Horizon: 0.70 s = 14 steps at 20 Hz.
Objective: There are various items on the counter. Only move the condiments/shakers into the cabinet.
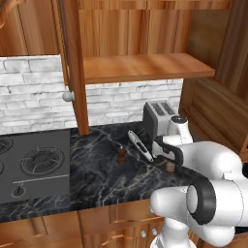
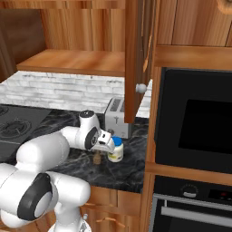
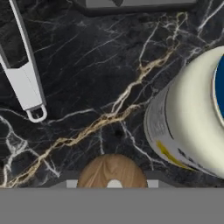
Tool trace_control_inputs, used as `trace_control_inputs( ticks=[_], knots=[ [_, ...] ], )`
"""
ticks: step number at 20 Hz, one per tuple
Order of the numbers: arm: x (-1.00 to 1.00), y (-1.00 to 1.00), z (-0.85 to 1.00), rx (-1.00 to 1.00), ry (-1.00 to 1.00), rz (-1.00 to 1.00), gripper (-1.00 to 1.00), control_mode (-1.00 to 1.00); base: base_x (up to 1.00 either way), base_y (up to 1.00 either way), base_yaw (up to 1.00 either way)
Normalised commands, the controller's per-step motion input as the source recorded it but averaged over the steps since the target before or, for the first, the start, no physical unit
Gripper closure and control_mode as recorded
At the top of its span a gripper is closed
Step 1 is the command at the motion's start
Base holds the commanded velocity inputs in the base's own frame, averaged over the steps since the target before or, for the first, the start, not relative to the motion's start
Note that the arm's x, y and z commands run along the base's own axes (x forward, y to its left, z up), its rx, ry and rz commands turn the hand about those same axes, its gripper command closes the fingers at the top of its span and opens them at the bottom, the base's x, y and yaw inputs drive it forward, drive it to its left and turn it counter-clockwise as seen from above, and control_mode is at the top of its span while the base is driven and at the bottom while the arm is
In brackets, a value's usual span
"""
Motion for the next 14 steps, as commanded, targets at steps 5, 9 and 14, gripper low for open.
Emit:
trace_control_inputs(
  ticks=[5, 9, 14],
  knots=[
    [-0.31, 0.05, 0.82, 0.0, 0.0, 0.0, 1.0, -1.0, 0.0, 0.0, 0.0],
    [-0.45, 0.28, 1.0, 0.01, -0.02, 0.0, 1.0, -1.0, 0.0, 0.0, 0.0],
    [-0.26, 0.44, 1.0, 0.01, -0.01, 0.02, 1.0, -1.0, 0.0, 0.0, 0.0]
  ],
)
